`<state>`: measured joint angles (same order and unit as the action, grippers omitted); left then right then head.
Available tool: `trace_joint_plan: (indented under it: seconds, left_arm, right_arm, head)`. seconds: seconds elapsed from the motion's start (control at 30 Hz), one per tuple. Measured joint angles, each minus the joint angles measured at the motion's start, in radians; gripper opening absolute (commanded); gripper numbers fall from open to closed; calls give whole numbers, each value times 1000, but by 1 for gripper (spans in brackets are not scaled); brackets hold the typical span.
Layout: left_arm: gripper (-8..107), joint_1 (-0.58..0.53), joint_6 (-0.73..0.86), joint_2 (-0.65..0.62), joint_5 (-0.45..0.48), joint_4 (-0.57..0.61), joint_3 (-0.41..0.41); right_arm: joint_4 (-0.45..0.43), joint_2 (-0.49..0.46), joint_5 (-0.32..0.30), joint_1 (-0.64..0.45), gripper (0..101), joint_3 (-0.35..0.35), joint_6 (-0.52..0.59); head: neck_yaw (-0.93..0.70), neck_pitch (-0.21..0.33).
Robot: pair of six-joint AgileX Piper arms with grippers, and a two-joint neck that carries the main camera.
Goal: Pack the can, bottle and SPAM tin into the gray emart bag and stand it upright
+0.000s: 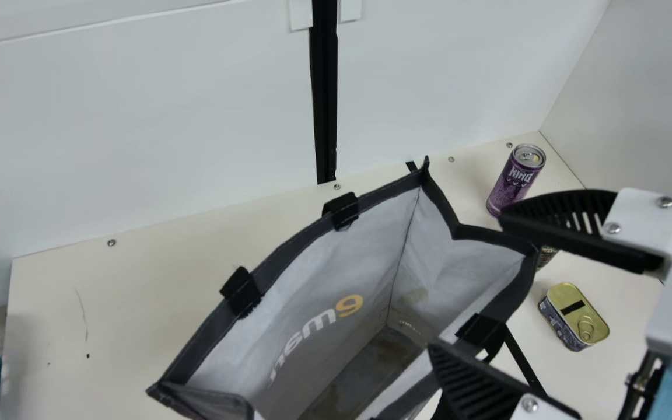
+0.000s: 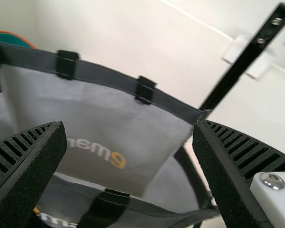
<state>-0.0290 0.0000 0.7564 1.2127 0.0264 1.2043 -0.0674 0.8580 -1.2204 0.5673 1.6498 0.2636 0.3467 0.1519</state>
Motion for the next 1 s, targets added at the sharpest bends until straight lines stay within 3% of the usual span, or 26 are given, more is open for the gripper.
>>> trace_joint_plan:
  seconds: [0.37,0.6,1.0]
  left_arm:
    - [90,0,0,0,0,0,0]
    - [90,0,0,0,0,0,0]
    - [90,0,0,0,0,0,0]
  right_arm:
    - [-49,40,1,-156,95,65,-44]
    - [-34,78,0,-279,95,102,-55]
    - [127,167,1,-557,95,148,10]
  head:
    - [0,0]
    - [2,0]
    - [2,0]
